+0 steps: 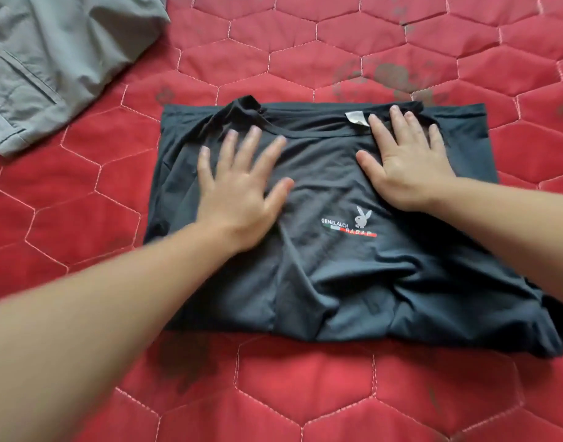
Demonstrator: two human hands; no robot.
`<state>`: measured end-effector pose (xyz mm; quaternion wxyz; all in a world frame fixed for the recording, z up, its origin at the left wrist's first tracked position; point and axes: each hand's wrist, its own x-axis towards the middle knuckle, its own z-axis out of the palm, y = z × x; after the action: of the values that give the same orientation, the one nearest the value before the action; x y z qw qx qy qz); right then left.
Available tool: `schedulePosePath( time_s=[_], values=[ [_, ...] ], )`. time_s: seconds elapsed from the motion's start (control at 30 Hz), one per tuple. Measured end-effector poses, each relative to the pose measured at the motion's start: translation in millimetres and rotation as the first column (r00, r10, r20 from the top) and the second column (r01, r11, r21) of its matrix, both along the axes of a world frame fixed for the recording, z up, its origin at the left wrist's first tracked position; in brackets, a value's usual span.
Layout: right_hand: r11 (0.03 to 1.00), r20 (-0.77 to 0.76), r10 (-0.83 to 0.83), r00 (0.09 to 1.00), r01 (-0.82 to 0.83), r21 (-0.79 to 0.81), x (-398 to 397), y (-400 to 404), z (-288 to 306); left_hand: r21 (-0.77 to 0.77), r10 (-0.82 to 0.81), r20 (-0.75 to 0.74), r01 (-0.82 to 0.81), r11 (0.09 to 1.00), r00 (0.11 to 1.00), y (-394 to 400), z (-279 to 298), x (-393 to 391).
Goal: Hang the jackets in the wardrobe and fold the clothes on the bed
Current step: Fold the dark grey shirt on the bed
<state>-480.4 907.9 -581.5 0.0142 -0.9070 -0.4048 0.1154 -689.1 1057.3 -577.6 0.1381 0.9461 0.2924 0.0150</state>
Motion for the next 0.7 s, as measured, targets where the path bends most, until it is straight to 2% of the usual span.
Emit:
schedulePosePath(
  time_s=[0.07, 0.13, 0.23, 0.37, 0.47, 0.57, 0.7],
  values=[
    [0.980, 0.035, 0.064, 0.997, -0.070, 0.188, -44, -16, 7, 0.001, -0.130, 0.091, 0.130, 0.991, 0.987, -52, 6, -23],
    [0.930, 0.018, 0.229, 0.973, -0.224, 0.292, -96, -47, 10, 0.032, -0.204, 0.036, 0.202, 0.979, 0.978, -87, 2, -52],
    [0.909, 0.059, 0.383, 0.922, -0.388, 0.151, -125, -94, 1, 0.052, -0.277, -0.089, 0.282, 0.958, 0.957, -85, -7, -85],
    [0.892, 0.073, 0.447, 0.892, -0.450, 0.039, -116, -118, 4, 0.098, -0.430, -0.178, 0.451, 0.887, 0.885, -66, -8, -104],
    [0.855, 0.095, 0.517, 0.851, -0.518, -0.015, -115, -145, 6, 0.090, -0.465, -0.220, 0.492, 0.866, 0.858, -58, -4, -118],
    [0.878, 0.134, 0.478, 0.868, -0.474, -0.065, -106, -178, 15, 0.100, -0.471, -0.251, 0.507, 0.856, 0.846, -51, 5, -139],
    [0.939, 0.171, 0.342, 0.924, -0.329, -0.099, -93, -203, 28, 0.122, -0.382, -0.309, 0.434, 0.892, 0.871, -45, 14, -150]
  ],
)
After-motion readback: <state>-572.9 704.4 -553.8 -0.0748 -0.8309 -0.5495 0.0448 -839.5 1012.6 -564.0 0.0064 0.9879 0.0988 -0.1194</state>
